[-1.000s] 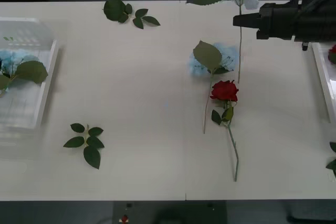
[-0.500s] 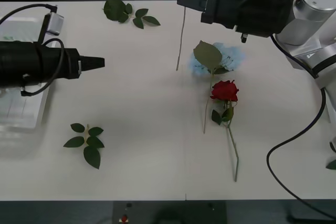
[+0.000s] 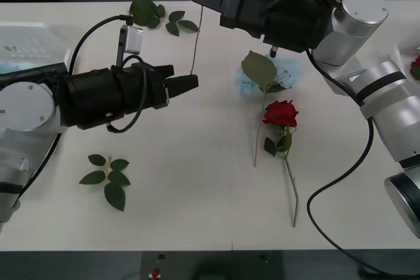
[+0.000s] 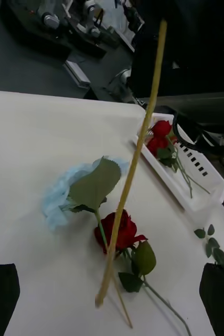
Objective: Put the red flowers into the right box and the blue flowers into the left box
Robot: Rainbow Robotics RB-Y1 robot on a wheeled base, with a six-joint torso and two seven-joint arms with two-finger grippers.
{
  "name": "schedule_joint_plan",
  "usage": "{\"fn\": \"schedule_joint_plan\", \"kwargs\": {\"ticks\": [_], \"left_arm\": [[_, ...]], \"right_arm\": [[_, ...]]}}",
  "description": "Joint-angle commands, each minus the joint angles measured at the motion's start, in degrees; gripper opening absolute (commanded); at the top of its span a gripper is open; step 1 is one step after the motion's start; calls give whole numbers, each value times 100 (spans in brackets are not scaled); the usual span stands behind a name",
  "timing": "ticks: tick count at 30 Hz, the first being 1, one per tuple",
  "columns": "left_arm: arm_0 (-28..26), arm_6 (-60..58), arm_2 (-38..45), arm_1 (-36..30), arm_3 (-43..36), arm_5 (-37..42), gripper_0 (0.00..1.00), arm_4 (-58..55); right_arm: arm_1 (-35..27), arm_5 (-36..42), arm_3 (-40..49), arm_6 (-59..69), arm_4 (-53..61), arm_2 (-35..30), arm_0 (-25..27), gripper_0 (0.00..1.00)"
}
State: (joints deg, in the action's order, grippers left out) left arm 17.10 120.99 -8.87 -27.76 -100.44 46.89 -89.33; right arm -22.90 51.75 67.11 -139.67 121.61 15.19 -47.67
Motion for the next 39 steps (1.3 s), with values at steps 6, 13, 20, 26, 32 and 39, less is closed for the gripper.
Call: {"fn": "schedule_joint_plan", "kwargs": {"ticks": [6,13,20,26,32,39], "left_arm": [[250,408,104,289,-116,-40,100,390],[698,390,43,438,271,-40,100,592],[1111,425,-1,685,868,-40,40,610],[1182,425,-71,702,1018,-40,0,610],[1182,399,-71,702,1018,-40,0,619],[1173,355,-63,676,1018,-66,0,584]], "right_arm": [[5,-16,118,238,73,19,-234,0],[-22,-25,118,256,73,19,-225,0],[-22,-78,118,256,73,19,-225,0],[-30,-86,118,256,73,19,-225,0],[-39,-104,118,256,73,19,-225,0],[-57,-122,127,256,73,19,-225,0]]}}
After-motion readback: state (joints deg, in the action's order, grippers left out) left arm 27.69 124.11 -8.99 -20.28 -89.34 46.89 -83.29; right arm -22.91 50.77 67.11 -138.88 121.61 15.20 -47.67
